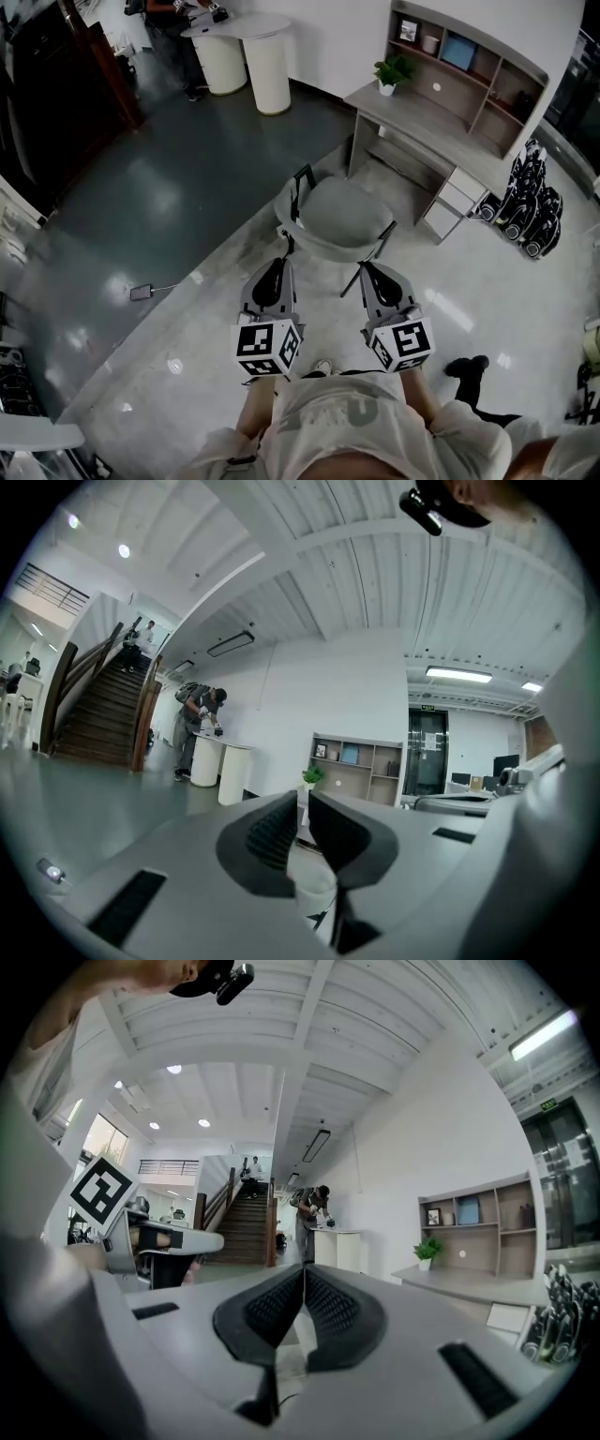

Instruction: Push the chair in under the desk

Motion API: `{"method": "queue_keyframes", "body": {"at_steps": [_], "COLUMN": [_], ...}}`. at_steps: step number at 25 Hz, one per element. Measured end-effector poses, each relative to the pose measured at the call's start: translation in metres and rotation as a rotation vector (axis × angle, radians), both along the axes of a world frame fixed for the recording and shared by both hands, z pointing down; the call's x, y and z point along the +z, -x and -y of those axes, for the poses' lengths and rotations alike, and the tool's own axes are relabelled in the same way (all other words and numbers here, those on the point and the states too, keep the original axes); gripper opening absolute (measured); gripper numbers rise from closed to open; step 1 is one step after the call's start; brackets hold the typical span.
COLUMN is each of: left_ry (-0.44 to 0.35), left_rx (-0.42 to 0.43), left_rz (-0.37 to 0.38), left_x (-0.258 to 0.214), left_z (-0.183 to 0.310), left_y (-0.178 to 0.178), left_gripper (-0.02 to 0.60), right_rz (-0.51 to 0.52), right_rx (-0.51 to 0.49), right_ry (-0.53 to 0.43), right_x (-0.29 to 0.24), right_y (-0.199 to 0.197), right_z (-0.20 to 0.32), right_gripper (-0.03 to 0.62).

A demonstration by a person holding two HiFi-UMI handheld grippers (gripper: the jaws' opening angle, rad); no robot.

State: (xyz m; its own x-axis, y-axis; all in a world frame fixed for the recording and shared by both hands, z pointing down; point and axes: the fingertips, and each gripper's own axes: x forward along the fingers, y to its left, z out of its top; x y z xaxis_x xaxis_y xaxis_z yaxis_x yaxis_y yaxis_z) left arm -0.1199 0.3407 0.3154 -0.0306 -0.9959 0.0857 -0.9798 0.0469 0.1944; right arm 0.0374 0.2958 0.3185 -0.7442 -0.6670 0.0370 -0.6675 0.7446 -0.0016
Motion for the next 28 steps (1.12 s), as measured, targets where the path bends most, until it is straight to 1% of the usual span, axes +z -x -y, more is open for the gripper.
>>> {"method": "queue_keyframes", "body": {"at_steps": [3, 6, 10, 13, 15, 20, 28], "left_ry": [0.024, 0.039, 0.075, 0.111, 0.12, 0.114, 0.134], "left_rx": [0.003, 0.017, 0.051, 0.065, 0.068, 0.023, -0.092], "left_rz": [-0.019, -0.023, -0.042, -0.049, -0.052, -0.047, -0.029], "left_x": [0.007, 0.011, 0.025, 0.04, 0.045, 0.048, 0.037], "left_z": [0.01, 0.026, 0.05, 0.073, 0.094, 0.148, 0.238], "left_y": [0.023, 0.032, 0.03, 0.027, 0.024, 0.028, 0.05], "left_gripper": [0.048, 0.048, 0.048, 0.048, 0.048, 0.048, 0.048], "right_rz": [-0.008, -0.045, -0.121, -0.137, -0.144, -0.129, -0.093], "right_rx": [0.007, 0.035, 0.049, 0.023, 0.003, -0.046, -0.138], "right_ry": [-0.022, -0.045, -0.034, -0.021, -0.018, -0.012, -0.02], "right_x": [-0.003, -0.003, 0.013, 0.024, 0.028, 0.04, 0.026], "right_y": [0.015, 0.017, 0.019, 0.026, 0.029, 0.036, 0.059], "right_z": [-0.001, 0.008, 0.025, 0.044, 0.064, 0.126, 0.235], "right_gripper": [0.018, 0.02, 0.02, 0.02, 0.02, 0.02, 0.02]}}
